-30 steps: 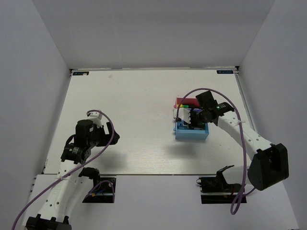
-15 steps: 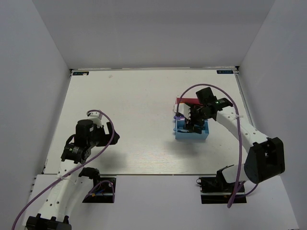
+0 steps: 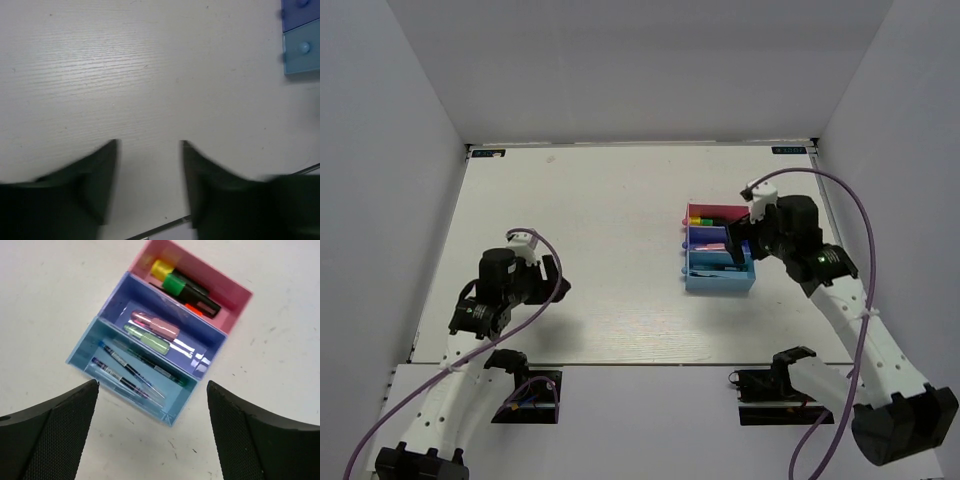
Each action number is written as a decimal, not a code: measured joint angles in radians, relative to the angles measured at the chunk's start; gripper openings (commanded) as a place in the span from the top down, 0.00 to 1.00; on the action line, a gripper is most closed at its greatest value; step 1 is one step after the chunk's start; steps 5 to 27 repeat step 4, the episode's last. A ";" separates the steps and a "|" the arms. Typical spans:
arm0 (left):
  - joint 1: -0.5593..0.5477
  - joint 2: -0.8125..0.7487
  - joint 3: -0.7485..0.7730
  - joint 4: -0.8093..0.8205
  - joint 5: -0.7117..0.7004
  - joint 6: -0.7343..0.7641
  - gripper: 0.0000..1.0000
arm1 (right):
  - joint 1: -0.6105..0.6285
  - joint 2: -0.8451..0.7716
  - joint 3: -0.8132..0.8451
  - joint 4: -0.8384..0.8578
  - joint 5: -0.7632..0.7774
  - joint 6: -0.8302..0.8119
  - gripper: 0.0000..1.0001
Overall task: Sort the stationery into containers
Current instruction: Reset both arms
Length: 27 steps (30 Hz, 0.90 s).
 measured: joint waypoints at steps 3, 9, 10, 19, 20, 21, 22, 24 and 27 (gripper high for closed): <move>0.000 0.000 -0.007 0.010 0.024 -0.002 0.00 | 0.000 -0.092 -0.067 0.027 0.099 0.085 0.10; 0.000 0.000 -0.008 0.012 0.028 -0.003 0.00 | 0.000 -0.119 -0.078 0.026 0.130 0.108 0.10; 0.000 0.000 -0.008 0.012 0.028 -0.003 0.00 | 0.000 -0.119 -0.078 0.026 0.130 0.108 0.10; 0.000 0.000 -0.008 0.012 0.028 -0.003 0.00 | 0.000 -0.119 -0.078 0.026 0.130 0.108 0.10; 0.000 0.000 -0.008 0.012 0.028 -0.003 0.00 | 0.000 -0.119 -0.078 0.026 0.130 0.108 0.10; 0.000 0.000 -0.008 0.012 0.028 -0.003 0.00 | 0.000 -0.119 -0.078 0.026 0.130 0.108 0.10; 0.000 0.000 -0.008 0.012 0.028 -0.003 0.00 | 0.000 -0.119 -0.078 0.026 0.130 0.108 0.10; 0.000 0.000 -0.008 0.012 0.028 -0.003 0.00 | 0.000 -0.119 -0.078 0.026 0.130 0.108 0.10; 0.000 0.000 -0.008 0.012 0.028 -0.003 0.00 | 0.000 -0.119 -0.078 0.026 0.130 0.108 0.10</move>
